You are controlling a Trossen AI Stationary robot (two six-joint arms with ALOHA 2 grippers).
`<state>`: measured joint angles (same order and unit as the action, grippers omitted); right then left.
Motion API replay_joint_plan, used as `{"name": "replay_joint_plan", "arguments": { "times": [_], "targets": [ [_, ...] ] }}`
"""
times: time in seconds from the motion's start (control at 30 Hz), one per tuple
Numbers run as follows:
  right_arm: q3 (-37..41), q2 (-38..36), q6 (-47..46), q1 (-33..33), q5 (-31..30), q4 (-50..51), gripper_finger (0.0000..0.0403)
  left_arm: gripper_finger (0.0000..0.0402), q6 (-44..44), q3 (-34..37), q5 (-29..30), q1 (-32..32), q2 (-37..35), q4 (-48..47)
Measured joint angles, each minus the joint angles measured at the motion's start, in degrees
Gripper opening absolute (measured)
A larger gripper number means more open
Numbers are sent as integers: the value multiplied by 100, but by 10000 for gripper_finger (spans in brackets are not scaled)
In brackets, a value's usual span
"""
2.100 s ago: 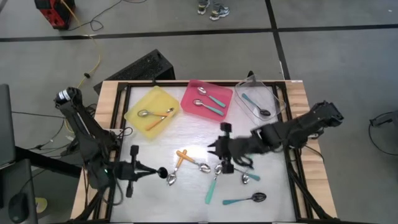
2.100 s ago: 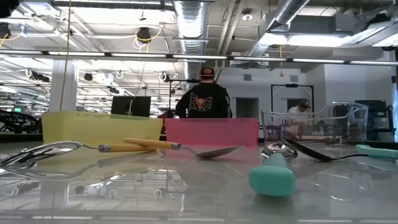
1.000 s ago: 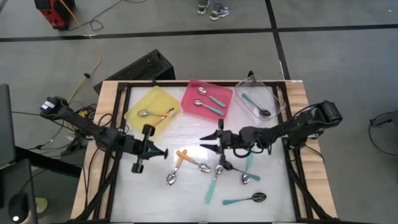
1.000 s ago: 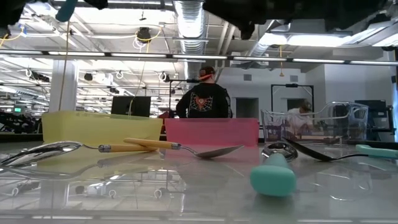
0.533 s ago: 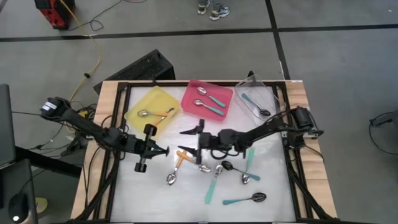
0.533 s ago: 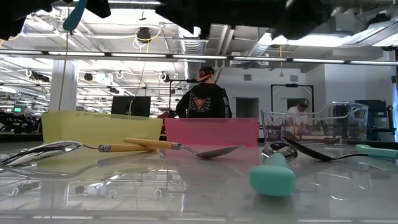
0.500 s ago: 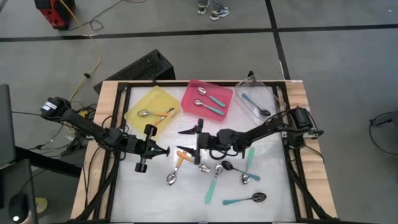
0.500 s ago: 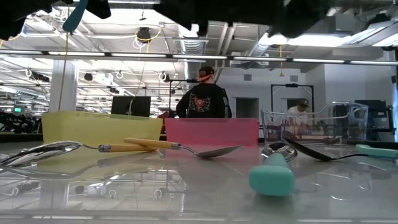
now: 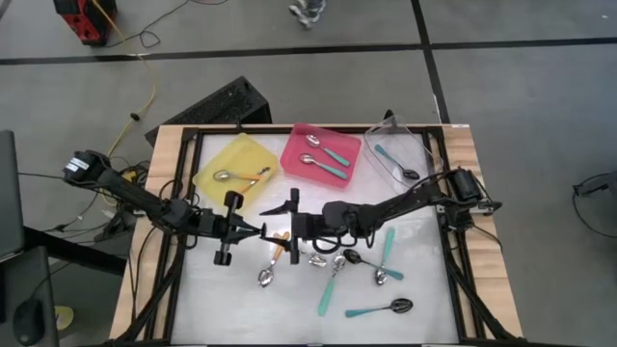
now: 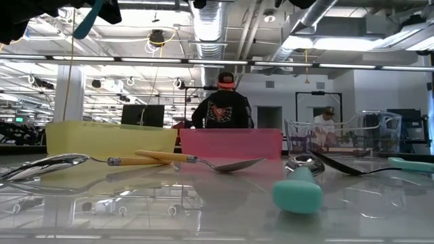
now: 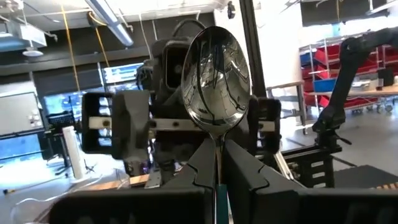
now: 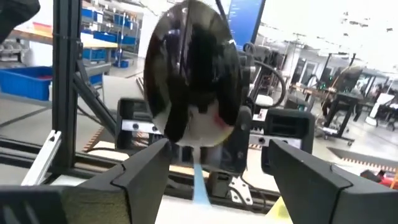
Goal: Sort silverware by color (type)
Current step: Put the blue spoon into the transparent bin
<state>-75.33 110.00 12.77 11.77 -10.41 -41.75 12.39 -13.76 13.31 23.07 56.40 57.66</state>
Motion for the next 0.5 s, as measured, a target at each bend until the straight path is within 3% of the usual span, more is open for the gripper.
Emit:
{"name": "replay_joint_plan", "arguments": {
  "times": [0.23,0.5],
  "targets": [
    [0,0,385,0,436,80,297,0,-598,0,-509,0,-2,-6],
    [0,0,412,158,621,740,297,0,-2038,-2,-892,2,-7,-641]
  ]
}}
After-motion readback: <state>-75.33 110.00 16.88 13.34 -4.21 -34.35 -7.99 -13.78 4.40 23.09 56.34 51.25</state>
